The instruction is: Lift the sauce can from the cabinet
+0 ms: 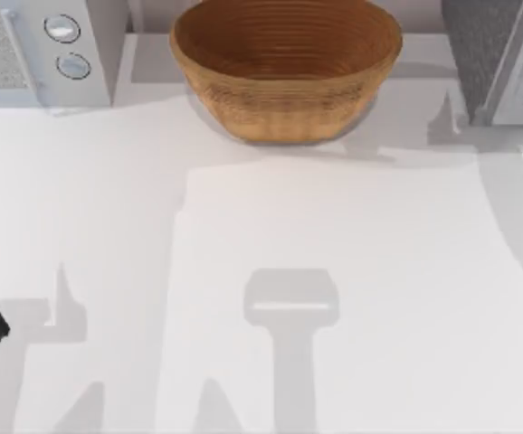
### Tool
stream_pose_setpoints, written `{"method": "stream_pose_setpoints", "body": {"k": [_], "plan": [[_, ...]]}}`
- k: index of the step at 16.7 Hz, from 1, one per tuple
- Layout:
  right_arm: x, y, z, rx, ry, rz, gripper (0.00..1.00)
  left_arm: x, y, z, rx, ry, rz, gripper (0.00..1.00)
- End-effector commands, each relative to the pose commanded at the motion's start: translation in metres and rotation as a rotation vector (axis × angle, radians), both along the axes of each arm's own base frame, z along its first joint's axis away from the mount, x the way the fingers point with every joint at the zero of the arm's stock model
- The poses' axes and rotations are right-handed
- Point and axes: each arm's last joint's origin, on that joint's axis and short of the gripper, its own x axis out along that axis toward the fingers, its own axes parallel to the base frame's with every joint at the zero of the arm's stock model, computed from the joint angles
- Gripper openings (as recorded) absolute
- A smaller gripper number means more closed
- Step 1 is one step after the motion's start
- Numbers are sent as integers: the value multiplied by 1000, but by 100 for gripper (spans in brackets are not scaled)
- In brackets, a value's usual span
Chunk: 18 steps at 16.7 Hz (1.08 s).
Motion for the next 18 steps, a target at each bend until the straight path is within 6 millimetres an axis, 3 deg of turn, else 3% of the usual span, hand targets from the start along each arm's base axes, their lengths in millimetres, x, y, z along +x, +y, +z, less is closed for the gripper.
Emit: {"method": "stream_pose_setpoints", "body": {"k": [3, 6, 12, 18], "plan": [[20, 8, 22, 5, -18, 2, 100, 0, 0, 0, 0, 0, 0, 100], [28, 12, 32, 9, -30, 3, 100, 0, 0, 0, 0, 0, 0, 100], [28, 10, 34, 10, -38, -1, 100, 0, 0, 0, 0, 0, 0, 100], [59, 3, 29, 9, -40, -7, 100, 0, 0, 0, 0, 0, 0, 100]]}}
